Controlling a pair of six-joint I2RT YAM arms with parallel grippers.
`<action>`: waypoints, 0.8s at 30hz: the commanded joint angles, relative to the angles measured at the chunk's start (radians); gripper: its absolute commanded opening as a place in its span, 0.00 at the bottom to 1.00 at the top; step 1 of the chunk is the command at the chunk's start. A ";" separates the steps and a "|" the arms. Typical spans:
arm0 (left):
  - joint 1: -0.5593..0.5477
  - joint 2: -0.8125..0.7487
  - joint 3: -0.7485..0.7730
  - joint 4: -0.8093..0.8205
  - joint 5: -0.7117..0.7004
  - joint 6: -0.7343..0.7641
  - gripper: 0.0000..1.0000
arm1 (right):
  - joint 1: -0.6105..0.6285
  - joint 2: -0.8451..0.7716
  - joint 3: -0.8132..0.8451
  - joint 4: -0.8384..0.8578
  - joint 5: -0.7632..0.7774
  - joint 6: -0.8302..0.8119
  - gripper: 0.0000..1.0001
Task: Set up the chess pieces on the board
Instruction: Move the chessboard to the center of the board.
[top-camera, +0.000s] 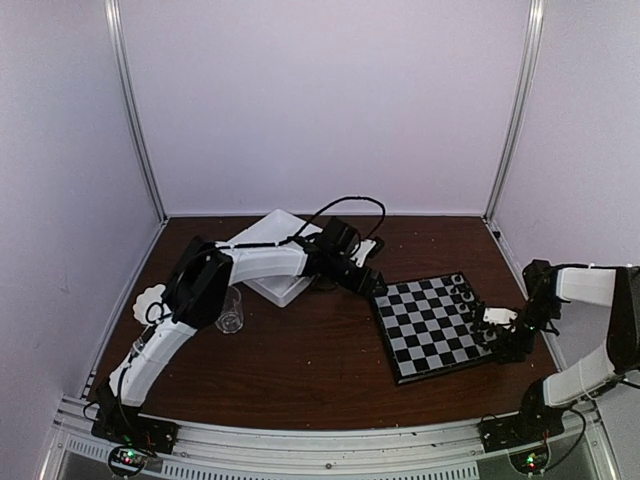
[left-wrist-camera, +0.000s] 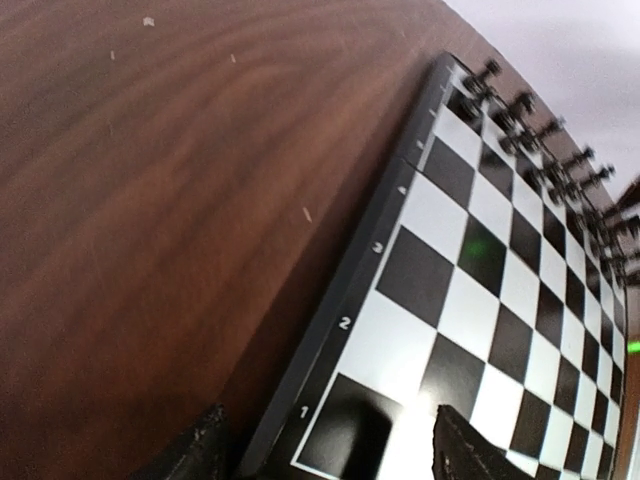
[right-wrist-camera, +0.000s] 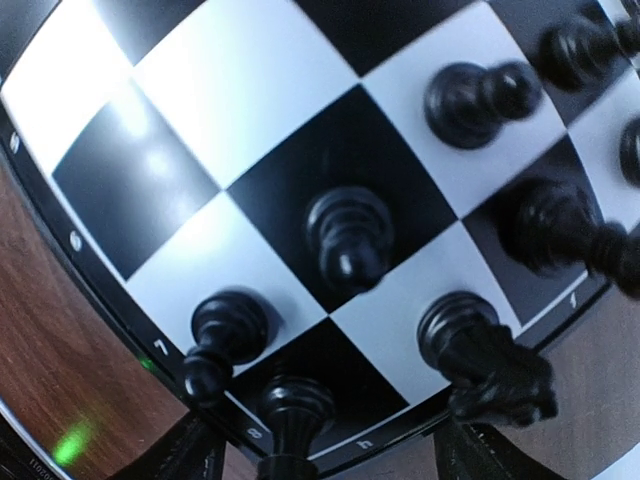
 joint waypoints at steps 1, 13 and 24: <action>-0.040 -0.128 -0.203 -0.072 0.102 0.048 0.69 | -0.032 0.061 0.055 0.218 -0.020 0.035 0.73; -0.084 -0.341 -0.618 0.050 0.088 0.014 0.69 | -0.069 0.255 0.225 0.290 -0.103 0.129 0.72; -0.191 -0.389 -0.715 0.122 0.101 -0.014 0.69 | -0.069 0.345 0.346 0.314 -0.152 0.288 0.70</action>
